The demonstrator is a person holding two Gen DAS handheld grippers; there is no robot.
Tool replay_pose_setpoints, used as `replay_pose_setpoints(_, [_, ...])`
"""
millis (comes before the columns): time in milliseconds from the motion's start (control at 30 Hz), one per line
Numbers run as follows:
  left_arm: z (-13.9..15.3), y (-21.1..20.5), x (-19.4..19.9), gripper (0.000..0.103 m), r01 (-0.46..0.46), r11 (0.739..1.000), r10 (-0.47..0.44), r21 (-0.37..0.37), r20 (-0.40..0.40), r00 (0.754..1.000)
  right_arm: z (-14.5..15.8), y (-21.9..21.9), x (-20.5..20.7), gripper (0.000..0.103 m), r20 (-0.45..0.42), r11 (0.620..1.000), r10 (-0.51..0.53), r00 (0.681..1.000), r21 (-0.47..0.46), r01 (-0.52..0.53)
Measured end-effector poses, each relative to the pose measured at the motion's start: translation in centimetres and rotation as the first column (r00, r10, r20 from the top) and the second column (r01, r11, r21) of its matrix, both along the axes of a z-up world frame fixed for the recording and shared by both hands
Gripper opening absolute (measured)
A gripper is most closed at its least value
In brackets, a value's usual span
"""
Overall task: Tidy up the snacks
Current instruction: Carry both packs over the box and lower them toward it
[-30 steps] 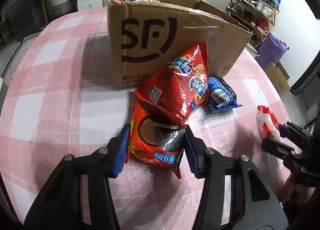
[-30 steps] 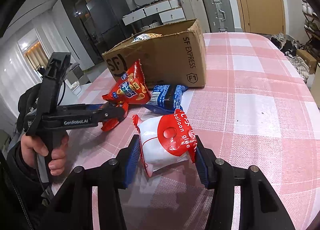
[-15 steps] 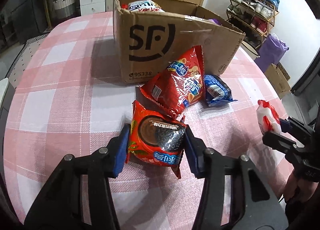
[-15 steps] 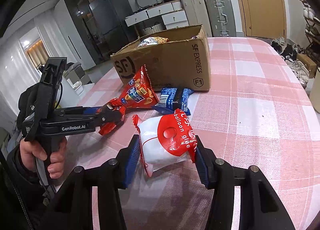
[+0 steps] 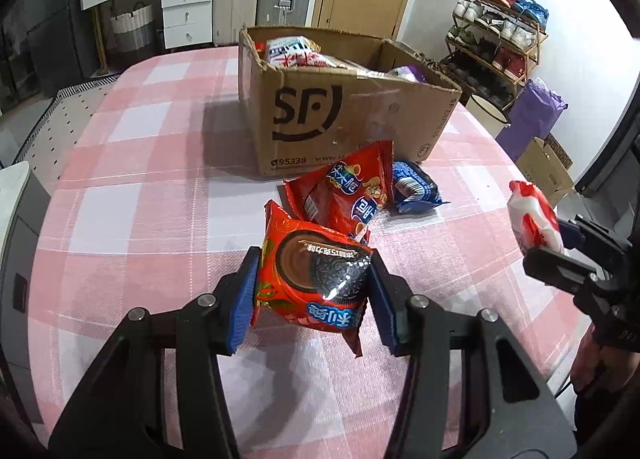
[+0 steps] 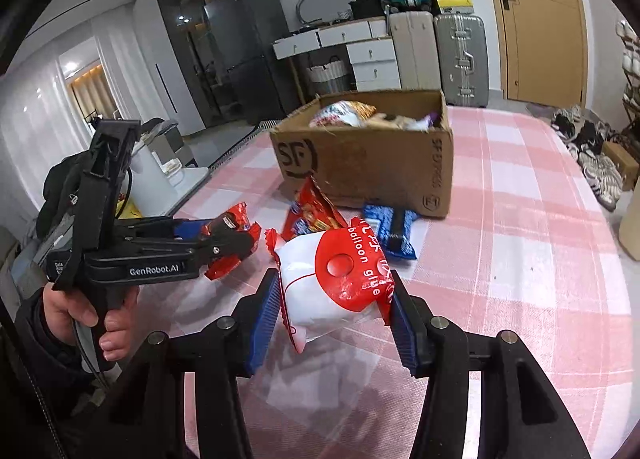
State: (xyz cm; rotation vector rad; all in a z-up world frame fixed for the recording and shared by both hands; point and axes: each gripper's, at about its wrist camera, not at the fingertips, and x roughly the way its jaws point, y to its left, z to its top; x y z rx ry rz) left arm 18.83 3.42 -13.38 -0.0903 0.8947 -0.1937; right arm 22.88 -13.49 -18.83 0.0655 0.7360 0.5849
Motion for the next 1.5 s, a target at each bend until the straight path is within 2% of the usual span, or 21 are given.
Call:
replay_pose_setpoints(367, [4.3, 1.1, -3.1, 0.048, -0.014, 1.000, 0.015, -0.012, 0.082, 0.996, 4.4, 0.7, -1.5, 0.051, 0.077, 1.000, 0.012, 0.997, 0.010, -0.013])
replay_pose_setpoints(767, [9.0, 2.0, -3.7, 0.048, -0.031, 0.999, 0.037, -0.040, 0.144, 0.989, 8.8, -0.1, -0.4, 0.052, 0.150, 0.998, 0.020, 0.988, 0.058, -0.029])
replay_pose_setpoints(1033, [12.3, 0.9, -2.0, 0.048, -0.019, 1.000, 0.022, -0.019, 0.186, 0.982, 11.2, 0.1, 1.1, 0.052, 0.203, 0.998, 0.041, 0.978, 0.047, -0.052])
replay_pose_setpoints(1167, [13.6, 0.2, -0.9, 0.048, -0.016, 1.000, 0.015, 0.002, 0.200, 0.980, 11.9, 0.6, 2.4, 0.052, 0.201, 0.997, 0.046, 0.978, 0.044, -0.056])
replay_pose_setpoints(1500, [15.4, -1.2, 4.7, 0.048, 0.004, 0.999, -0.011, 0.037, 0.207, 0.978, 12.9, 0.9, 6.4, 0.052, 0.202, 0.997, 0.038, 0.979, 0.056, -0.050])
